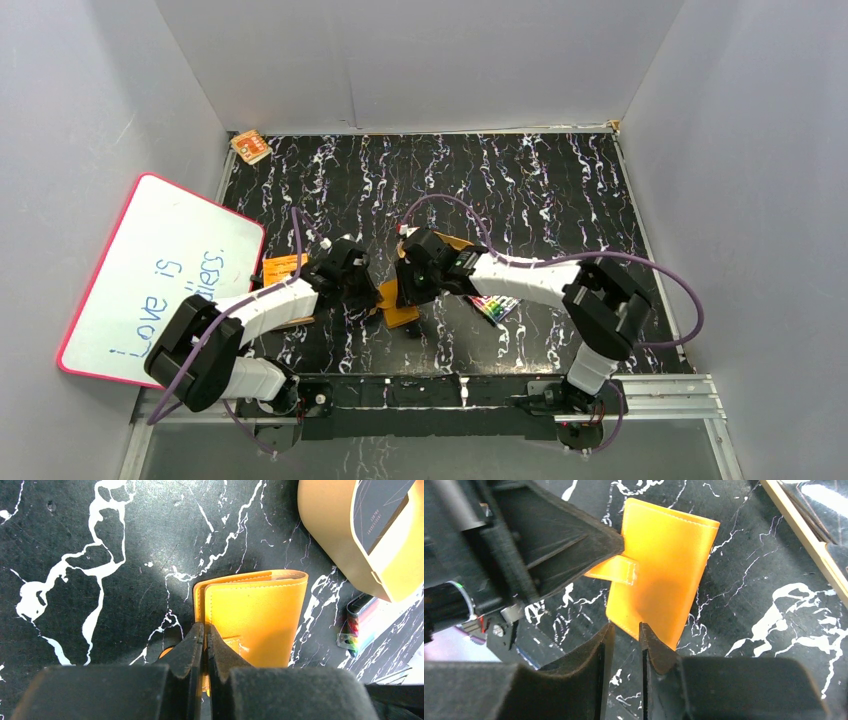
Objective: Put the credit cards into the card holder
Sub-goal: Pick up the card holder from the center of the board.
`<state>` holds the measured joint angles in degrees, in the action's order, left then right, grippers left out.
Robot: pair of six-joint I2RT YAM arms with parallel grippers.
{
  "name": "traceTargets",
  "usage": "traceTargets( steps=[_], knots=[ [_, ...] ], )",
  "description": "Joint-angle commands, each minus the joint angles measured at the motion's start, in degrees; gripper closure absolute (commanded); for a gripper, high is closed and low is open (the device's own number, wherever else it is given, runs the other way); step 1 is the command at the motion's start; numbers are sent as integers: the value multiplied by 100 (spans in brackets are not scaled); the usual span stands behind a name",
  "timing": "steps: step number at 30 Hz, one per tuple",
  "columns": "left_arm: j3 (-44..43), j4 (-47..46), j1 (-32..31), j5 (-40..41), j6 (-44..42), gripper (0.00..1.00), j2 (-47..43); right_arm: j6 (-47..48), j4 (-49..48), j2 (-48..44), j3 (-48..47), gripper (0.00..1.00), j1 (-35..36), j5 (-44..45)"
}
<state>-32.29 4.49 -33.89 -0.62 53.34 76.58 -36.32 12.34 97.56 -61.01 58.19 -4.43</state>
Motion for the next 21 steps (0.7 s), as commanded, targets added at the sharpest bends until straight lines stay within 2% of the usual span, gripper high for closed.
traceTargets(
  steps=[1, 7, 10, 14, 21],
  knots=[
    [380, 497, -4, 250, -205, 100, 181, -213, -188, -654, 214, 63, -97, 18],
    [553, 461, -4, 338, -184, 100, 187, -665, -963, -1347, 1278, 40, -523, -390],
    [619, 474, -4, 385, -169, 100, 205, -906, -1589, -1399, 1701, 34, -732, -863],
    [759, 389, -5, 401, -124, 100, 229, -1054, -2075, -1248, 1932, 32, -796, -1176],
    [855, 366, -4, 428, -65, 100, 273, -1311, -2581, -790, 1910, 35, -805, -1478]
  ],
)
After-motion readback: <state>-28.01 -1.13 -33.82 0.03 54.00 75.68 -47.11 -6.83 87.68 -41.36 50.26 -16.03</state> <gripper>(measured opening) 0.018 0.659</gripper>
